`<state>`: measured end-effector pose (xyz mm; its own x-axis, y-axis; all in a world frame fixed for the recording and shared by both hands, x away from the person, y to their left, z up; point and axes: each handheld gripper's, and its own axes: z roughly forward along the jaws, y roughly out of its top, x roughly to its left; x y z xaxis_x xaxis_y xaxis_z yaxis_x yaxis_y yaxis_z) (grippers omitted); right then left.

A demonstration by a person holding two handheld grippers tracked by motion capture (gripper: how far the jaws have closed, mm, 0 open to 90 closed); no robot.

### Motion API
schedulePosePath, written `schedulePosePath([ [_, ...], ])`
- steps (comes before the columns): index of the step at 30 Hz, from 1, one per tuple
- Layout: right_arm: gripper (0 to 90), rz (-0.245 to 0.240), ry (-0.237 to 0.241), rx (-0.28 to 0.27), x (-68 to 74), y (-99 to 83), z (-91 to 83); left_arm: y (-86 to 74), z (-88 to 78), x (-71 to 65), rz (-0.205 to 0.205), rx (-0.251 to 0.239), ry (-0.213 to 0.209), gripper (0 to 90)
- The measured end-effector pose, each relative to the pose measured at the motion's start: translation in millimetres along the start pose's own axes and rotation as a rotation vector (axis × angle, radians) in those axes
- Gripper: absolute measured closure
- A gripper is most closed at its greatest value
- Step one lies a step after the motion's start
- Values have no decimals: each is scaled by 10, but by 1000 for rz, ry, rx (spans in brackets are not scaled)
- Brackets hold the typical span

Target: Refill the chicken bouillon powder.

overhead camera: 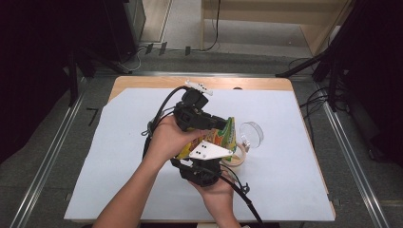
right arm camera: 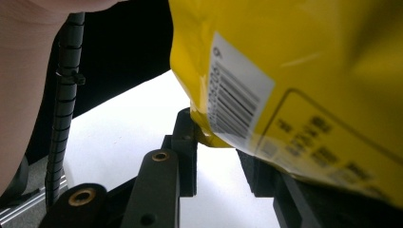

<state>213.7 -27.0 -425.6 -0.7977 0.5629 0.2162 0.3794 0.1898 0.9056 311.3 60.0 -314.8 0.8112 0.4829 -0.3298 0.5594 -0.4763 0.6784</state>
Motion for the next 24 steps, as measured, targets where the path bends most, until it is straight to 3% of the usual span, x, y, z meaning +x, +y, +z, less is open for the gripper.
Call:
schedulePosePath([
  [17, 714, 10, 7, -18, -10, -10, 15, 6, -17, -75, 22, 2, 9, 812],
  [24, 716, 12, 11, -8, 3, 1, -11, 8, -7, -28, 8, -2, -11, 813],
])
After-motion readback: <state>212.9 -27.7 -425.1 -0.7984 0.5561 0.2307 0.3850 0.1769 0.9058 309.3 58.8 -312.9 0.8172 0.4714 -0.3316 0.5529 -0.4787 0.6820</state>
